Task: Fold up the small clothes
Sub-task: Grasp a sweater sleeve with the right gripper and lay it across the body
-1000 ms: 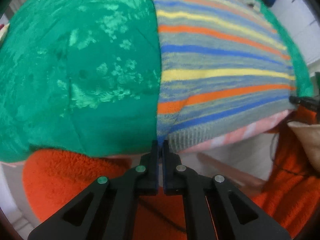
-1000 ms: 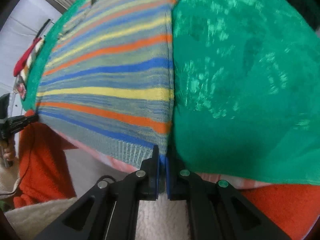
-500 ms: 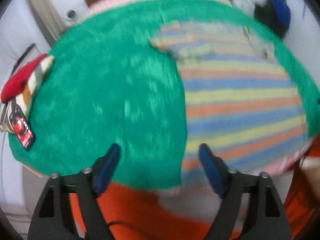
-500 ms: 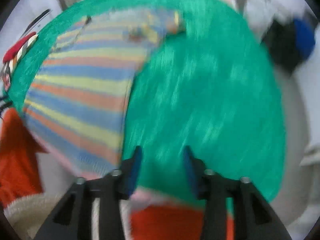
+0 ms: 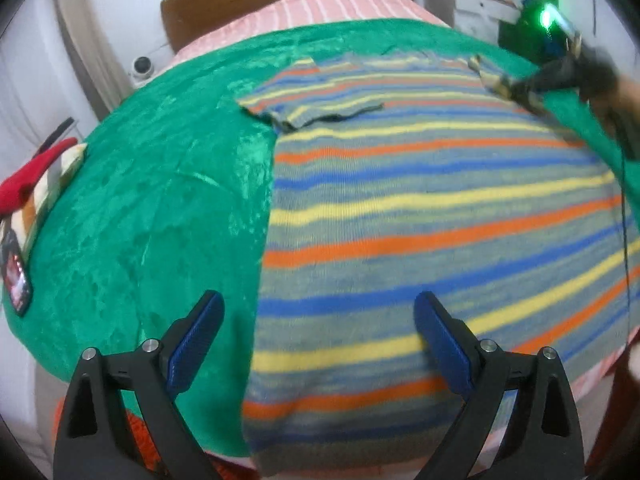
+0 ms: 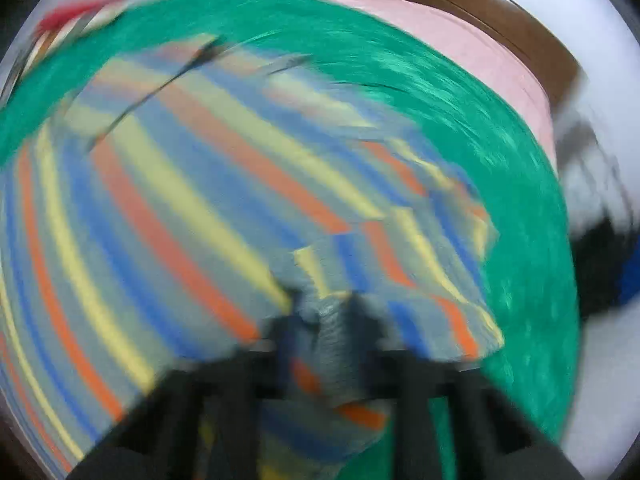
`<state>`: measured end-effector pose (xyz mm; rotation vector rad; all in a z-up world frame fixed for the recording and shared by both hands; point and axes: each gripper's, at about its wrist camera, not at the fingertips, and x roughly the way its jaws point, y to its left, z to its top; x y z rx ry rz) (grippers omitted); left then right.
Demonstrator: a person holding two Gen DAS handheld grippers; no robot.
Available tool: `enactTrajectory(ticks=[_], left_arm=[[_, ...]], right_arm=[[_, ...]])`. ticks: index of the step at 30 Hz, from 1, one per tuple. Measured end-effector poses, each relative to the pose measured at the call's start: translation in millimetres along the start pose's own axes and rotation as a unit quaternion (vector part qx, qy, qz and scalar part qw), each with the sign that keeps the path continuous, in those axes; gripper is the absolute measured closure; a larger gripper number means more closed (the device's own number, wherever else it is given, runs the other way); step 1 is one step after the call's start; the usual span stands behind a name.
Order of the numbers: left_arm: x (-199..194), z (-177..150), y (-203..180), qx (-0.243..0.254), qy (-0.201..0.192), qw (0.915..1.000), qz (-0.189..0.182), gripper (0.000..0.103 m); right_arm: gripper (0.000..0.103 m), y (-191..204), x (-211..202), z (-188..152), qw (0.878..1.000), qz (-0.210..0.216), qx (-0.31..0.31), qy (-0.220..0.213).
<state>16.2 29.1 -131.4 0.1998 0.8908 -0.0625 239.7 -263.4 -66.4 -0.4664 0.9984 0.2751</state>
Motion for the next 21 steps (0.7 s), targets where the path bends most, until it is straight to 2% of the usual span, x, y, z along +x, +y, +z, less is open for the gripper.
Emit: enactTrajectory(ticks=[2, 4, 7, 9, 11, 13, 17, 21], left_arm=[[-2, 2, 3, -0.012, -0.006, 0.9998, -0.011, 0.006], [-4, 5, 7, -0.030, -0.010, 0.9992, -0.025, 0.006], [4, 7, 7, -0.046, 0.000, 0.9984, -0.035, 0.006], [8, 8, 4, -0.047, 0.008, 0.9982, -0.037, 0.006], [9, 7, 1, -0.044, 0.011, 0.9983, -0.037, 0.005], [11, 7, -2, -0.039, 0.012, 0.9986, -0.034, 0.005], [11, 6, -6, -0.037, 0.015, 0.9988, -0.027, 0.004], [19, 7, -5, -0.041, 0.021, 0.9986, -0.025, 0.004]], right_arm=[[0.095, -43, -17, -6, 0.996, -0.001, 0.087, -0.026], [0.095, -97, -37, -22, 0.984, -0.016, 0.174, -0.041], [0.095, -183, -63, -64, 0.950, -0.052, 0.303, -0.046], [0.095, -228, -71, -97, 0.928, -0.076, 0.364, -0.035], [0.095, -251, -73, -122, 0.916, -0.089, 0.390, -0.024], [0.095, -265, -71, -145, 0.906, -0.074, 0.416, -0.016], [0.096, -281, -76, -168, 0.885, -0.065, 0.462, -0.015], [0.097, -294, -69, -188, 0.871, -0.079, 0.485, 0.000]])
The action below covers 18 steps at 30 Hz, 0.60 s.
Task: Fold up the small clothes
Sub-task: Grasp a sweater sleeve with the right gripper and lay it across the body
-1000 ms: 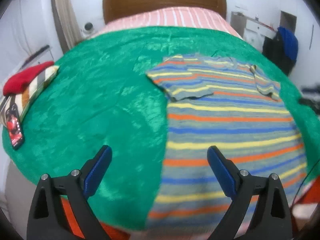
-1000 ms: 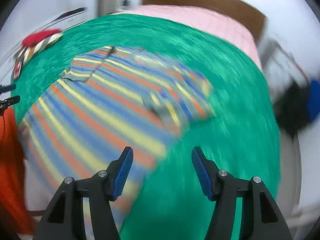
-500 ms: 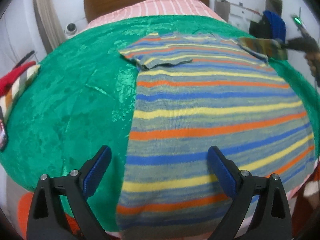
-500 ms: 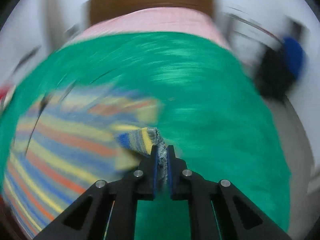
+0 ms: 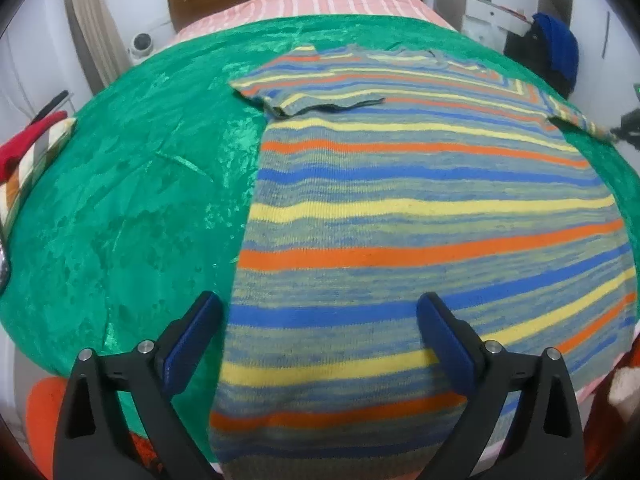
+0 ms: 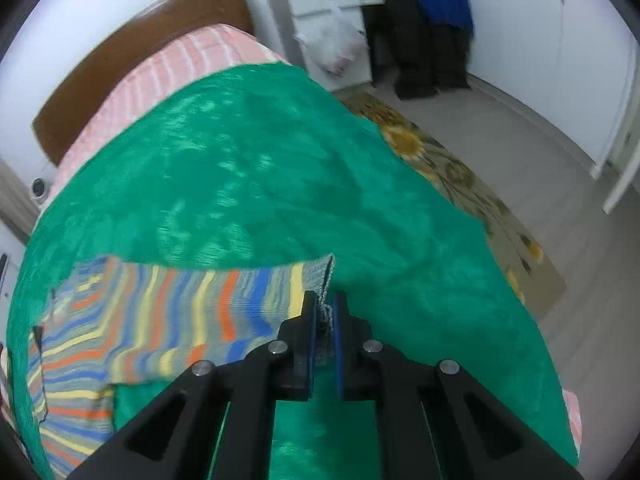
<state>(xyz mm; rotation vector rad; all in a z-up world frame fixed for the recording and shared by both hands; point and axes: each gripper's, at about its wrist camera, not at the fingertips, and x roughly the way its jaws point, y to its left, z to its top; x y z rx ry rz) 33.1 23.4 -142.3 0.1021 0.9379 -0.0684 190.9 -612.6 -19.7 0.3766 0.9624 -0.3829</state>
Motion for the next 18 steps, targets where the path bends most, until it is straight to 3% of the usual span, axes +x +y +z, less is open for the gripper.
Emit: enactTrajectory(ticks=[2, 3, 5, 6, 7, 8, 11, 15, 18], left_arm=[[1, 1, -1, 0.000, -0.002, 1.0000, 0.002, 0.004], [2, 1, -1, 0.002, -0.003, 1.0000, 0.003, 0.004], [1, 0, -2, 0.006, -0.006, 0.9999, 0.006, 0.003], [1, 0, -2, 0.006, -0.007, 0.9999, 0.006, 0.003], [1, 0, -2, 0.005, -0.007, 0.9999, 0.006, 0.003], [2, 0, -2, 0.004, -0.007, 1.0000, 0.005, 0.003], [2, -1, -2, 0.002, -0.008, 1.0000, 0.004, 0.002], [4, -2, -4, -0.001, -0.009, 0.9999, 0.004, 0.001], [4, -2, -4, -0.002, -0.009, 0.9999, 0.005, 0.001]], right_arm=[[0.097, -4, 17, -3, 0.999, 0.008, 0.018, 0.028], [0.097, -9, 23, -4, 0.998, 0.034, 0.027, 0.040], [0.094, -13, 23, -8, 0.996, 0.067, 0.037, 0.035], [0.085, -16, 19, -9, 0.996, 0.078, 0.040, 0.027], [0.069, -22, 14, -10, 0.994, 0.095, 0.050, 0.020], [0.063, -25, 13, -11, 0.993, 0.106, 0.058, 0.017], [0.061, -41, 2, -22, 0.985, 0.145, 0.096, 0.015], [0.061, -45, 0, -49, 0.969, 0.200, 0.136, 0.052], [0.061, -31, 7, -52, 0.978, 0.184, 0.099, 0.027]])
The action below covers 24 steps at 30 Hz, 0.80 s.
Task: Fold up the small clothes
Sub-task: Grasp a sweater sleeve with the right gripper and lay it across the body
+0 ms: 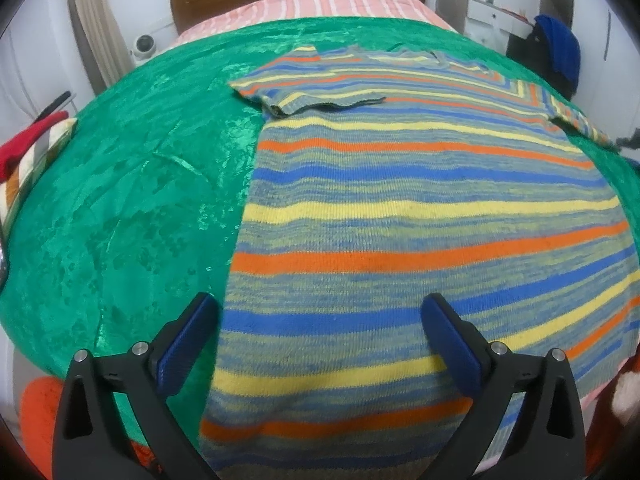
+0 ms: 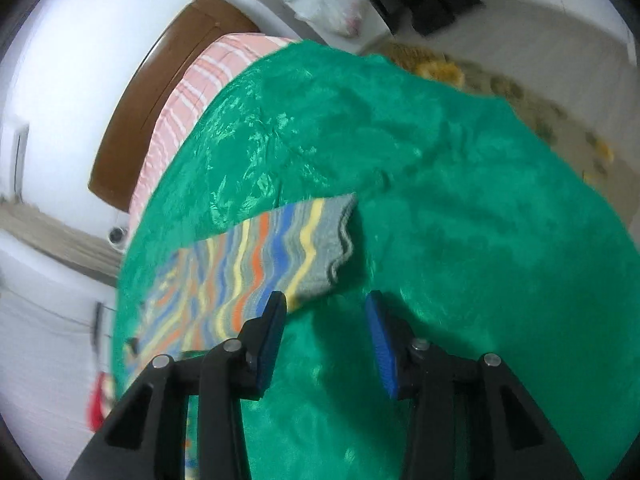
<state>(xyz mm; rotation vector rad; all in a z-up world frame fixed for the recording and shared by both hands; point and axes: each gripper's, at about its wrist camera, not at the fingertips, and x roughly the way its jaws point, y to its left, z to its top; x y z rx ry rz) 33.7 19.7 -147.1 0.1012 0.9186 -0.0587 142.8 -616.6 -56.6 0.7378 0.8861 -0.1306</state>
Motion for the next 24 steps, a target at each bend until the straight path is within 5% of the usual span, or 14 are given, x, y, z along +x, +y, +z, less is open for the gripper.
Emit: enactTrajectory(ticks=[3, 6, 9, 16, 17, 19, 24], left_arm=[[-1, -1, 0, 0.003, -0.002, 1.0000, 0.002, 0.000], [-1, -2, -1, 0.004, -0.003, 1.0000, 0.003, 0.000], [0, -1, -1, 0.006, -0.003, 1.0000, 0.004, 0.000], [0, -2, -2, 0.008, -0.006, 0.9999, 0.006, 0.000], [0, -2, -2, 0.008, -0.006, 0.9999, 0.007, 0.000], [0, -3, -3, 0.010, -0.007, 0.9999, 0.008, 0.000], [-1, -3, -4, 0.012, -0.009, 0.9998, 0.013, 0.000]], right_arm=[[0.060, 16, 13, 3, 0.999, 0.003, -0.044, -0.013], [0.060, 26, 23, 11, 0.995, 0.097, -0.019, -0.007], [0.060, 29, 33, 16, 0.990, 0.138, 0.018, 0.019], [0.062, 47, 31, 5, 0.990, 0.080, -0.085, 0.079], [0.065, 47, 28, 5, 0.990, 0.070, -0.091, 0.079], [0.093, 48, 26, 5, 0.989, 0.056, -0.104, 0.085], [0.098, 40, 23, 9, 0.988, -0.041, -0.107, 0.105]])
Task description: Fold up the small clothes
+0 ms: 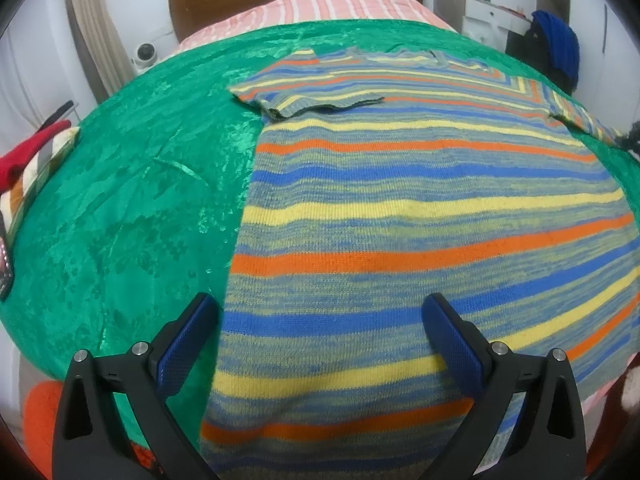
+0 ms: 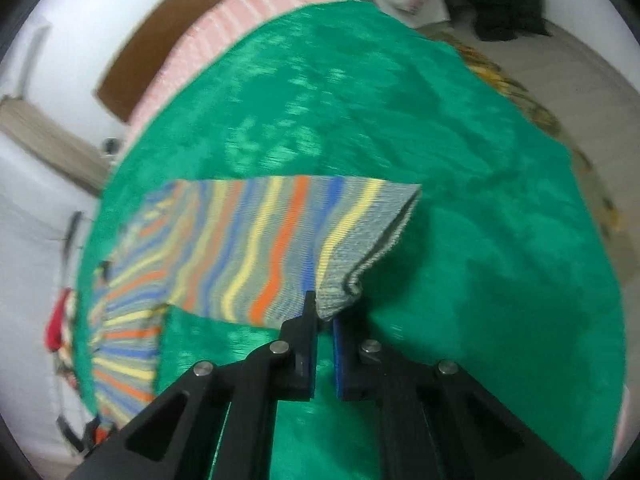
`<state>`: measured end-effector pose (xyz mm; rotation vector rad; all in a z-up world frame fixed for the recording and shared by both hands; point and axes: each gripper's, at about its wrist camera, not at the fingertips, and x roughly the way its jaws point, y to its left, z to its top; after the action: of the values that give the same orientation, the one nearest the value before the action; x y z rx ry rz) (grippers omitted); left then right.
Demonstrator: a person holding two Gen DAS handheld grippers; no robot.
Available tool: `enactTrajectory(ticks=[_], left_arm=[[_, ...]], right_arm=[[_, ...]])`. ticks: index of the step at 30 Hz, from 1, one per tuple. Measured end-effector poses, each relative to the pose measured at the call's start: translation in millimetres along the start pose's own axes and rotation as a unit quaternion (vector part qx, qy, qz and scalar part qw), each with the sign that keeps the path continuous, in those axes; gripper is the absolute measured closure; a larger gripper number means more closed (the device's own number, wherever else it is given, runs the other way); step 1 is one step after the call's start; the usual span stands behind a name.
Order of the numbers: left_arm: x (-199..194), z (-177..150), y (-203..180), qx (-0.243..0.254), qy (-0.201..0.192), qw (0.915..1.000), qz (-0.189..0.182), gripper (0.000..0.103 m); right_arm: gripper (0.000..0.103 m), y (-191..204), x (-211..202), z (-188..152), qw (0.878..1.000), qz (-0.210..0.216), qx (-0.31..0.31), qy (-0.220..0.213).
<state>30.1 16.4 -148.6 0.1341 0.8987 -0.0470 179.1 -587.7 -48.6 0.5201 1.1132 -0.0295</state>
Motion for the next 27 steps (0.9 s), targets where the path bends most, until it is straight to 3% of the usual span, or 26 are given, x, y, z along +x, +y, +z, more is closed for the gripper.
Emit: enactTrajectory(ticks=[6, 12, 15, 19, 23, 25, 27], left_arm=[[-1, 0, 0, 0.002, 0.000, 1.0000, 0.002, 0.000], [-12, 5, -1, 0.029, 0.027, 0.9991, 0.013, 0.001], [-36, 24, 6, 0.020, 0.010, 0.9996, -0.016, 0.001], [-54, 76, 23, 0.015, -0.039, 0.9983, -0.041, 0.001], [-15, 122, 15, 0.092, -0.030, 0.9935, -0.059, 0.001], [28, 136, 5, 0.142, -0.009, 0.9892, -0.035, 0.002], [71, 144, 5, 0.149, 0.032, 0.9882, -0.017, 0.012]], right_arm=[[0.099, 0, 17, -1, 0.996, -0.091, 0.009, 0.003], [0.099, -16, 5, -8, 0.997, -0.072, 0.038, -0.017], [0.096, -16, -15, -16, 0.993, -0.107, 0.036, -0.028], [0.071, -11, -47, -35, 0.979, -0.191, 0.026, -0.071], [0.060, 5, -71, -69, 0.980, -0.166, 0.008, -0.108], [0.058, 21, -73, -89, 0.984, -0.141, -0.007, -0.113], [0.058, 39, -68, -113, 0.987, -0.115, -0.025, -0.112]])
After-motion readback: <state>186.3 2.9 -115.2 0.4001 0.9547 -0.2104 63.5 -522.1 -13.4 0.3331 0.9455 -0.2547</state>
